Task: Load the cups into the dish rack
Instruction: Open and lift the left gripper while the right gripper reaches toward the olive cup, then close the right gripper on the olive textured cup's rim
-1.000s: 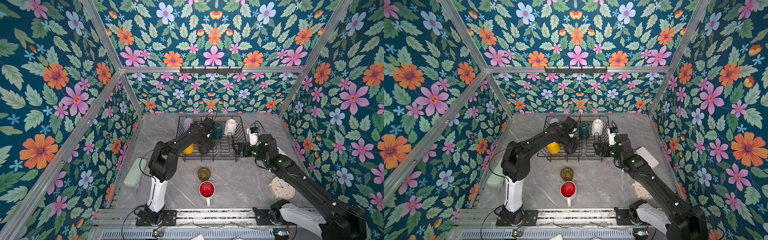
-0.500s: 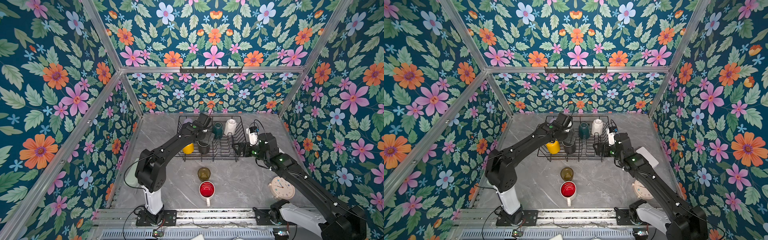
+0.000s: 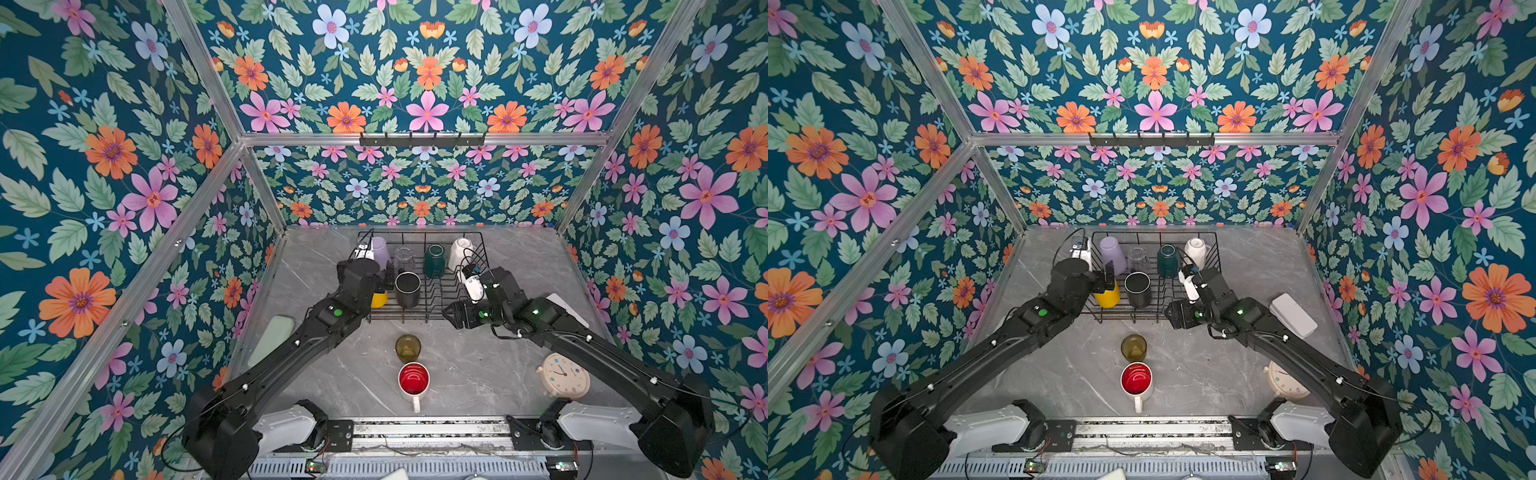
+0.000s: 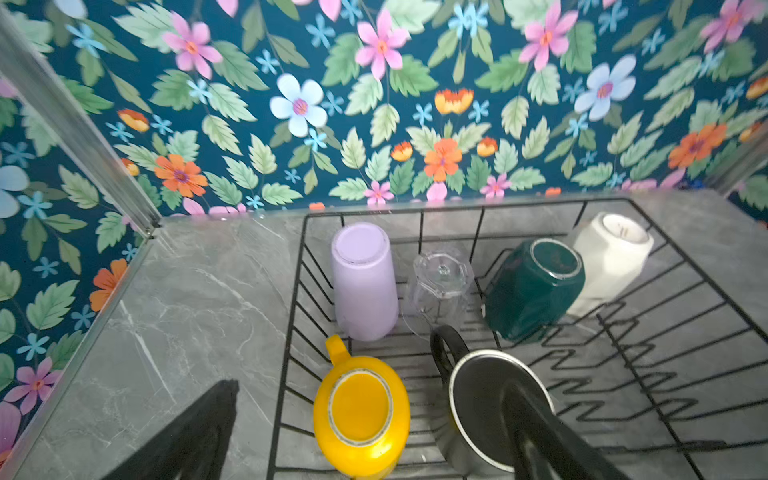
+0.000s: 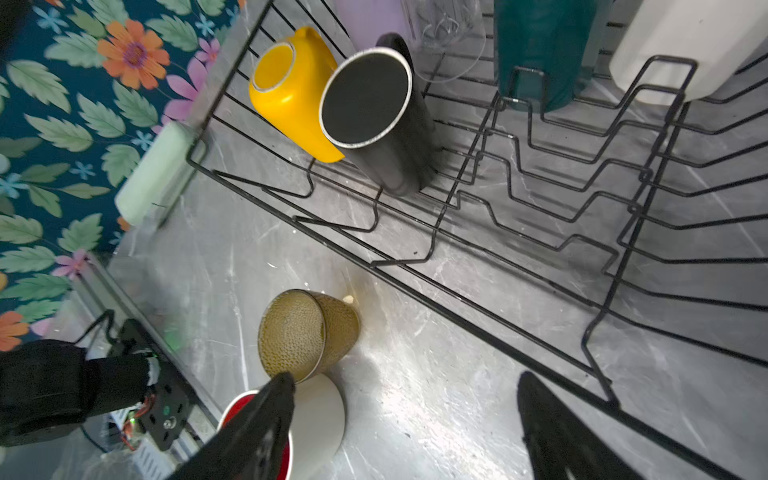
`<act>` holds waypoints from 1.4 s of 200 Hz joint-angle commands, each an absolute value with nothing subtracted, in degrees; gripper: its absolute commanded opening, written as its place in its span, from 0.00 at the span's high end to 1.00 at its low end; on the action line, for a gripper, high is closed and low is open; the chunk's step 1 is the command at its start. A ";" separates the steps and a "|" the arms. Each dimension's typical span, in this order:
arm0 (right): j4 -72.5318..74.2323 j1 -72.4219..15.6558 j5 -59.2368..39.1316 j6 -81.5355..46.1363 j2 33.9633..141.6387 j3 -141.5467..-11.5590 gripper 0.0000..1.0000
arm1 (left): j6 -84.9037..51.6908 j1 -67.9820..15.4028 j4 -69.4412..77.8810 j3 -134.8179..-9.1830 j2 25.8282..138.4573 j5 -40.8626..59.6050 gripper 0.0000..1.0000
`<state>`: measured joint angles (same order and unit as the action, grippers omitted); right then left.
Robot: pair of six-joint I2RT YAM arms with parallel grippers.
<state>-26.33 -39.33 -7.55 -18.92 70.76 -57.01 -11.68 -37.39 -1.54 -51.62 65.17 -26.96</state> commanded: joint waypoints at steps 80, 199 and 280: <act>-26.69 -52.41 -3.42 -25.01 87.32 -63.20 0.22 | -12.39 -36.74 22.89 -32.88 44.73 -37.63 0.00; -27.42 -54.09 0.53 -25.93 102.51 -70.82 0.58 | -12.22 -36.56 21.72 -30.76 39.01 -41.40 0.00; -27.75 -54.56 -1.74 -23.94 102.41 -72.06 1.00 | -13.63 -36.47 21.88 -29.31 36.91 -43.93 0.00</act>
